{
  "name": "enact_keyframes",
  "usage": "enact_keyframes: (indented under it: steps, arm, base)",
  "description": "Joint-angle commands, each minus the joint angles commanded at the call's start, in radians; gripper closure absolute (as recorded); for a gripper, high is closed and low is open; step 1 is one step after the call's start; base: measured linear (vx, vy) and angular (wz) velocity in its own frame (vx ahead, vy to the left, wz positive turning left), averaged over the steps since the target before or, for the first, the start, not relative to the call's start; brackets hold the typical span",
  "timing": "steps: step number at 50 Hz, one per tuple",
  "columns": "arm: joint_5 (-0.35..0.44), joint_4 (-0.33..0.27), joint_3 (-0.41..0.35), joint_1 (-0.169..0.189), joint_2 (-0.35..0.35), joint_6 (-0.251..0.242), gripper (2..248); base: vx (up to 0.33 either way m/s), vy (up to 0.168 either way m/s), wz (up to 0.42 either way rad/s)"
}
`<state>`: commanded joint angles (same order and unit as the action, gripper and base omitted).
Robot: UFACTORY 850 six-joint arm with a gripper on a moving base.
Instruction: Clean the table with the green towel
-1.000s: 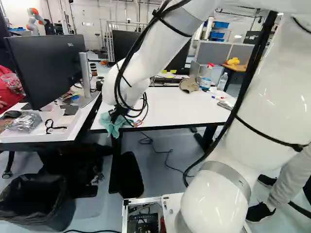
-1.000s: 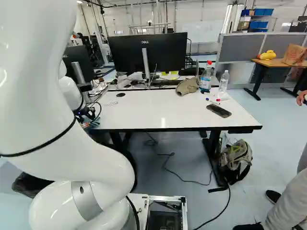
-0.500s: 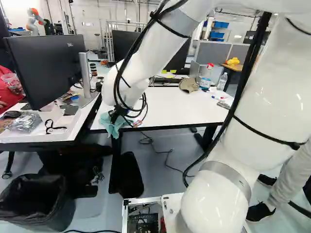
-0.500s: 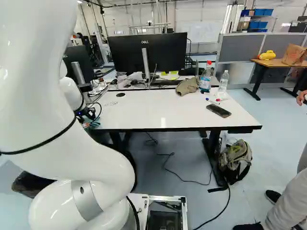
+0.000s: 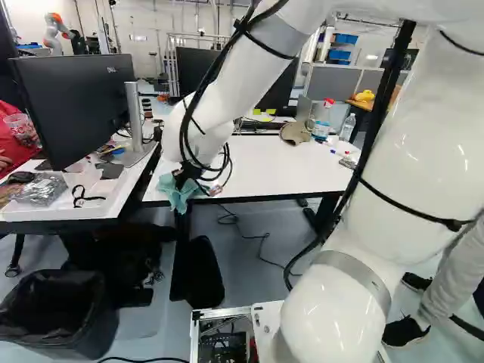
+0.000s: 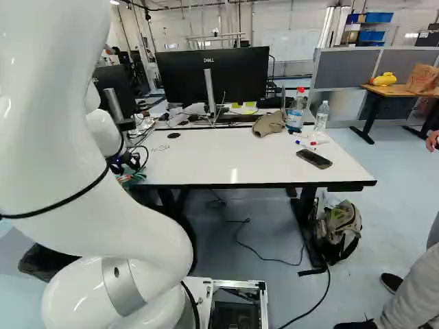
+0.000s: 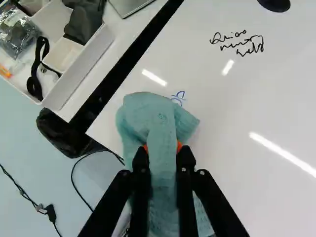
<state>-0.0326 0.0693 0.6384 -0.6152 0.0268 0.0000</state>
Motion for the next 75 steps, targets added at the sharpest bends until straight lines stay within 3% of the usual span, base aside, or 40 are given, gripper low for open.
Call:
enact_keyframes:
  steps: [19, 39, 54, 75]
  arm:
    - [0.0, 0.0, 0.068, 0.053, 0.064, 0.0, 191]
    - [0.0, 0.0, 0.178, 0.062, 0.162, 0.0, 191]
    - [0.0, 0.0, 0.212, 0.022, 0.191, 0.0, 191]
    - [0.0, 0.0, 0.186, -0.05, 0.169, 0.0, 191]
  base:
    - [0.0, 0.0, 0.0]
    - [0.0, 0.0, 0.0]
    - [0.0, -0.002, -0.007]
    - [0.0, 0.0, 0.0]
